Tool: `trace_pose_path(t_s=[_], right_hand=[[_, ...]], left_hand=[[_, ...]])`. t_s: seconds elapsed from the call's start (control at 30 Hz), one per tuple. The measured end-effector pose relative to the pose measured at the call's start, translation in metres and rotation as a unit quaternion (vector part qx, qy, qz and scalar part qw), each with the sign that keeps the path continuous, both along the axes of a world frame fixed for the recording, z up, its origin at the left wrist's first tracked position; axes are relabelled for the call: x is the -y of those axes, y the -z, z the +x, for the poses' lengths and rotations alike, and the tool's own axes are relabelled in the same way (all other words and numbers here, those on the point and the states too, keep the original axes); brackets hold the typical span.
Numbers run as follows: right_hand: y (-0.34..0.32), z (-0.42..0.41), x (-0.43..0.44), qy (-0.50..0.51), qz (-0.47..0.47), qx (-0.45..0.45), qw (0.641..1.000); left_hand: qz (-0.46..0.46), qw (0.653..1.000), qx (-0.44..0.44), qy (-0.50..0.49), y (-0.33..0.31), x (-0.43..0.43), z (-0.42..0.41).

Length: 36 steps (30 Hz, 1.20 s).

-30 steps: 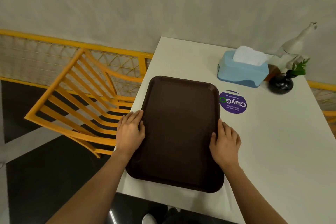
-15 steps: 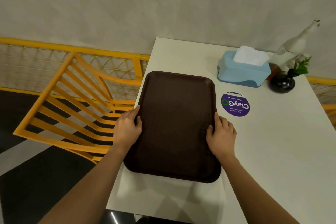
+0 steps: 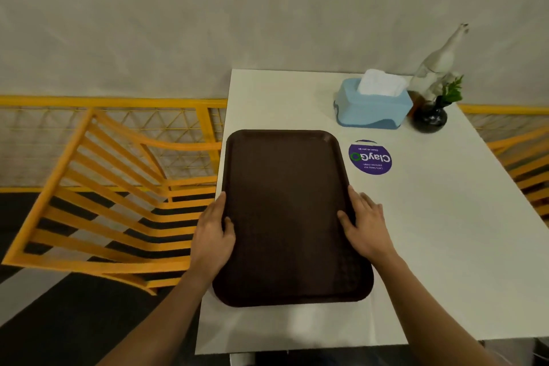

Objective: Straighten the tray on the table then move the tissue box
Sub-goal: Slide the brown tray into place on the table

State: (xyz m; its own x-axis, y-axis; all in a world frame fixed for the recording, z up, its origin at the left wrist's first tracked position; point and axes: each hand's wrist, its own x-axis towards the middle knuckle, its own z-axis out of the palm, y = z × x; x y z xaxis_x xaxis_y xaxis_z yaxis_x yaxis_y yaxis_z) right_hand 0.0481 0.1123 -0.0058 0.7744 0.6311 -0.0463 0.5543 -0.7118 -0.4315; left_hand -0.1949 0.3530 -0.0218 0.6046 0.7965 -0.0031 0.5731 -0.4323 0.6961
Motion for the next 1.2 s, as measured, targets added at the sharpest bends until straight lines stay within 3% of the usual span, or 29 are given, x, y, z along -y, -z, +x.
trace_pose_path(t_s=[1.2], right_hand=[[0.001,0.001,0.002,0.012,-0.017,0.005,1.000]], left_hand=[[0.011,1.000,0.001,0.020,-0.012,0.003,0.004]])
